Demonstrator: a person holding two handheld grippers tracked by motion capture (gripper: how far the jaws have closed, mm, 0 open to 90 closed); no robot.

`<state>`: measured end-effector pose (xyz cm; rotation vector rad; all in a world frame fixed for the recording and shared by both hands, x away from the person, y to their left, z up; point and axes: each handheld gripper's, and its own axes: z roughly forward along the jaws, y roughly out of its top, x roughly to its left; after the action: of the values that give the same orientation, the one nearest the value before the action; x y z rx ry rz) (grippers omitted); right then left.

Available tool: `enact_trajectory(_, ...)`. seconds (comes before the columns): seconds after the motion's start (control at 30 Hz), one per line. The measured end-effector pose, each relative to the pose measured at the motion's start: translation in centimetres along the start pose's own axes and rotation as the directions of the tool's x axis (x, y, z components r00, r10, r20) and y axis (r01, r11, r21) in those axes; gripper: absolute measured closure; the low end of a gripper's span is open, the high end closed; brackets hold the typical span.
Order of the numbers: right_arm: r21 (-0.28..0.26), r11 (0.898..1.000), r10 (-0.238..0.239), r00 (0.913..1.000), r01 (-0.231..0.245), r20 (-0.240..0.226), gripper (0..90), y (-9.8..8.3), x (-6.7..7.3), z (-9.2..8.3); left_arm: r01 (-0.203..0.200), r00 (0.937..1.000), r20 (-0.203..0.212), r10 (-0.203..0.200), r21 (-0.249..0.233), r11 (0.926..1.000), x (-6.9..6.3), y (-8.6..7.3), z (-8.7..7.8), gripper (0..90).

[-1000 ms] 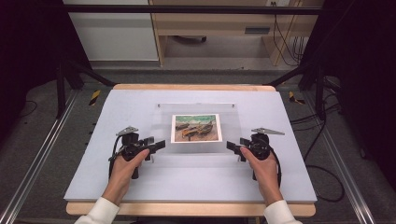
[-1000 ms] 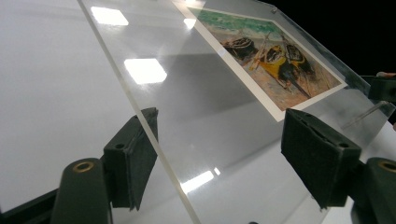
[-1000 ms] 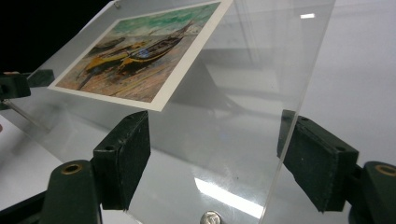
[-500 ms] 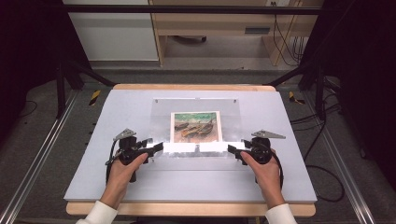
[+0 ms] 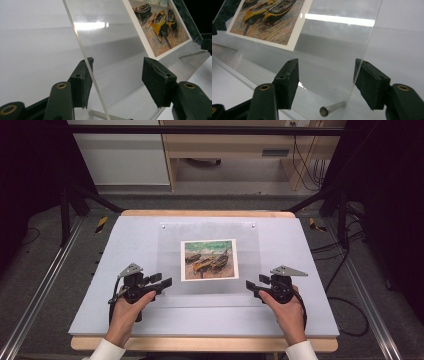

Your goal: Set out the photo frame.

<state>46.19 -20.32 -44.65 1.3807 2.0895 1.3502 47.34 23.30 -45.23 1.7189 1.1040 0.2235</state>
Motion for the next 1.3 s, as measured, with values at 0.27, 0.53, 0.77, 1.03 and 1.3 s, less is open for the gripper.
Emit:
enact_trajectory(0.27,0.000,1.000,0.002,1.0000,-0.002,0.004,41.5,-0.3,0.2,-0.5,0.022,0.9997,0.011,-0.022,-0.013,0.9997,0.0,-0.4,-0.5,46.7)
enact_trajectory(0.53,-0.001,1.000,-0.004,0.9999,0.004,0.009,44.3,-0.5,0.3,-0.8,0.014,0.9999,0.001,-0.014,-0.005,0.9999,-0.4,-0.4,-0.8,47.9)
enact_trajectory(0.77,-0.001,1.000,-0.006,0.9999,0.006,0.012,45.9,-0.7,0.4,-1.0,0.000,1.0000,-0.004,0.000,0.002,1.0000,-0.5,-0.5,-1.0,48.5)
enact_trajectory(1.03,0.001,1.000,-0.013,0.9998,0.013,0.015,48.6,-1.0,0.5,-1.4,-0.013,0.9999,-0.004,0.013,0.008,0.9999,-0.7,-0.7,-1.3,50.1)
enact_trajectory(1.3,0.009,1.000,-0.028,0.9993,0.027,0.024,51.7,-1.3,0.8,-1.8,-0.026,0.9997,-0.004,0.026,0.015,0.9996,-0.9,-1.0,-1.7,52.8)
